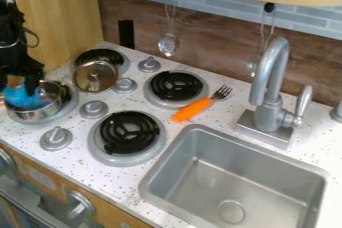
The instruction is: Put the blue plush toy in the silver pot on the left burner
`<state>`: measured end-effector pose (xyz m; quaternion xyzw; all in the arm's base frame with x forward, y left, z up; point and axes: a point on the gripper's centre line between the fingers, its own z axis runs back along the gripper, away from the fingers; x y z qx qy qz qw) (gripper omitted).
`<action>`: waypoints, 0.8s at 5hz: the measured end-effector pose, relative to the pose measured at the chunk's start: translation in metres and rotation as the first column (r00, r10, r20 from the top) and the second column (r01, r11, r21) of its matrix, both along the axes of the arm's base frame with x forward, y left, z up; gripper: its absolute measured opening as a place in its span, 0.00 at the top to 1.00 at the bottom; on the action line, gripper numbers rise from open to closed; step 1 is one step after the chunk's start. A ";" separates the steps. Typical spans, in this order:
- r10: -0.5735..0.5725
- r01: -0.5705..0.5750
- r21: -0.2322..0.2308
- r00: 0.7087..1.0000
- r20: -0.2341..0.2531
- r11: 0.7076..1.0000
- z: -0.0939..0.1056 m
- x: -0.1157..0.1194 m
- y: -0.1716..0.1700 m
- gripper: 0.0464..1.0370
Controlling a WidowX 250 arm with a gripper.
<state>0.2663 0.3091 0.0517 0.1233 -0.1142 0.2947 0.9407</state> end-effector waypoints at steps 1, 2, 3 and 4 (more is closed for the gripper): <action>0.008 -0.008 0.006 1.000 0.001 1.000 0.000 0.000 0.001 0.03; 0.007 -0.007 0.003 1.000 0.003 1.000 0.000 0.001 0.000 0.03; -0.006 0.006 -0.014 1.000 0.017 1.000 0.000 0.004 -0.003 0.03; -0.047 0.051 -0.054 0.995 0.084 0.997 0.016 0.012 -0.013 0.03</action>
